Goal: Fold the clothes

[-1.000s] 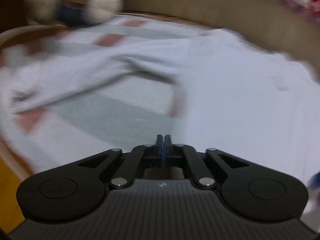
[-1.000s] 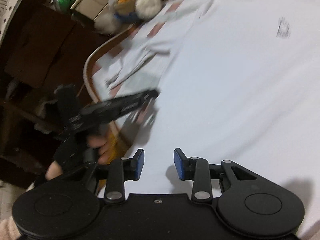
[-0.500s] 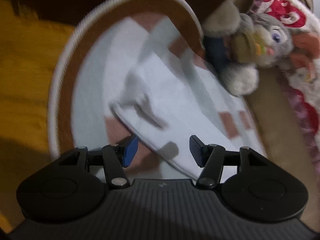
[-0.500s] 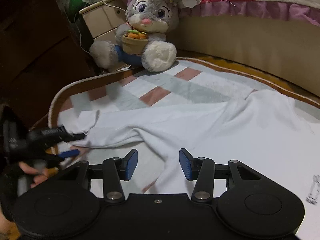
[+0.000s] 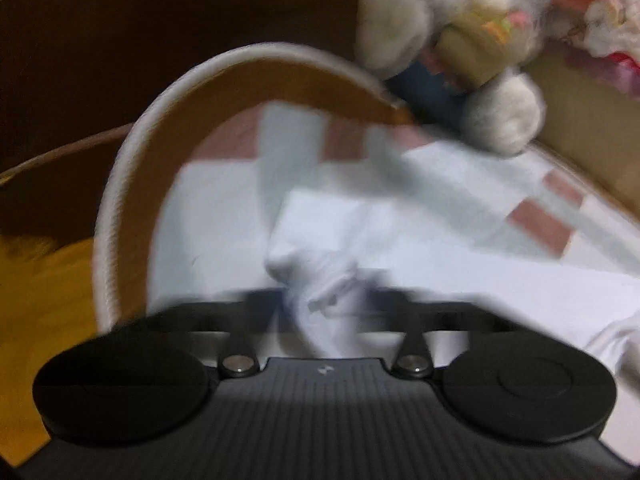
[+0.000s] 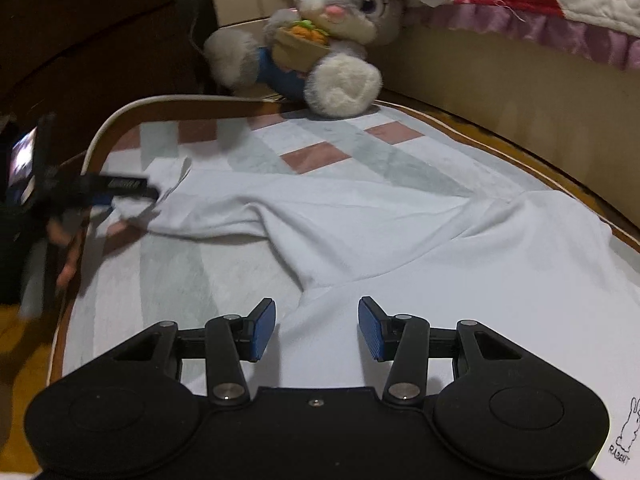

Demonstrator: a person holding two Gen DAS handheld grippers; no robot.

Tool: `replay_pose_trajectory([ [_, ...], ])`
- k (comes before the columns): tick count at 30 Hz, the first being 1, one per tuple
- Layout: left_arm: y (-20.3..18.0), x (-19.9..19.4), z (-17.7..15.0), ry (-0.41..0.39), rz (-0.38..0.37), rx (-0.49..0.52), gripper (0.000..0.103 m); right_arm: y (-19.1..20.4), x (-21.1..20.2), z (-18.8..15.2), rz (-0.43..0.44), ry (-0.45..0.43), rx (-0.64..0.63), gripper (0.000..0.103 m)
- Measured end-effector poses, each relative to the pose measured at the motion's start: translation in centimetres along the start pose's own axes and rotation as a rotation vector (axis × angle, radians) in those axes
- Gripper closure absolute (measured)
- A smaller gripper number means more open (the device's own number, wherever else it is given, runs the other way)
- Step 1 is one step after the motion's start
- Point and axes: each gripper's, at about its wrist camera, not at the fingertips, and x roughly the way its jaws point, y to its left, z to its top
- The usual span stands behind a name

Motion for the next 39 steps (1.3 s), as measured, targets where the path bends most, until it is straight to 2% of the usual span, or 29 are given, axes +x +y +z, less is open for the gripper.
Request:
replay_pose_trajectory([
  [2, -0.2, 0.3, 1.1, -0.027, 0.036, 0.016, 0.096, -0.4, 0.3, -0.1, 0.014, 0.002, 0.020, 0.050],
  [6, 0.9, -0.5, 3.1, -0.161, 0.060, -0.025, 0.097, -1.0, 0.9, -0.4, 0.028, 0.006, 0.040, 0.050],
  [10, 2.5, 0.0, 4.2, -0.167, 0.007, -0.109, 0.097, -0.2, 1.3, -0.7, 0.181, 0.035, 0.001, 0.050],
  [13, 2.9, 0.6, 4.3, -0.171, -0.021, -0.135, 0.097, 0.7, 1.6, -0.7, 0.111, 0.026, -0.019, 0.050],
  [16, 2.6, 0.5, 4.2, -0.186, -0.037, -0.155, 0.097, 1.2, 2.4, -0.4, 0.000, 0.005, -0.007, 0.050],
  [18, 2.3, -0.1, 4.5, -0.199, -0.048, -0.152, 0.097, 1.7, 3.3, -0.2, -0.051, 0.001, -0.010, 0.047],
  [20, 2.1, -1.0, 4.8, -0.219, -0.057, -0.151, 0.097, 2.4, 4.0, 0.1, -0.040, -0.013, -0.008, 0.040],
  [24, 1.7, -3.5, 6.2, -0.275, -0.095, -0.167, 0.097, 3.9, 5.7, 1.1, 0.001, -0.010, -0.041, 0.036],
  [27, 0.5, -6.4, 7.3, -0.315, -0.142, -0.155, 0.097, 3.5, 5.7, 1.7, 0.059, 0.002, -0.033, 0.032],
  [29, -0.7, -8.7, 8.1, -0.336, -0.208, -0.147, 0.097, 1.4, 4.3, 2.3, 0.145, 0.018, 0.034, 0.033],
  [31, -2.7, -11.3, 8.7, -0.353, -0.276, -0.123, 0.097, -2.3, 1.8, 3.6, 0.221, 0.012, 0.214, 0.035],
  [34, -6.6, -15.2, 9.0, -0.365, -0.387, -0.068, 0.097, -9.4, -2.5, 4.8, 0.204, -0.007, 0.541, 0.034],
  [37, -11.5, -19.4, 8.3, -0.339, -0.525, -0.009, 0.097, -16.0, -7.9, 2.6, 0.220, -0.101, 0.901, 0.033],
  [39, -15.0, -22.2, 7.2, -0.330, -0.635, 0.037, 0.097, -17.7, -10.9, 0.5, 0.233, -0.154, 1.012, 0.033],
])
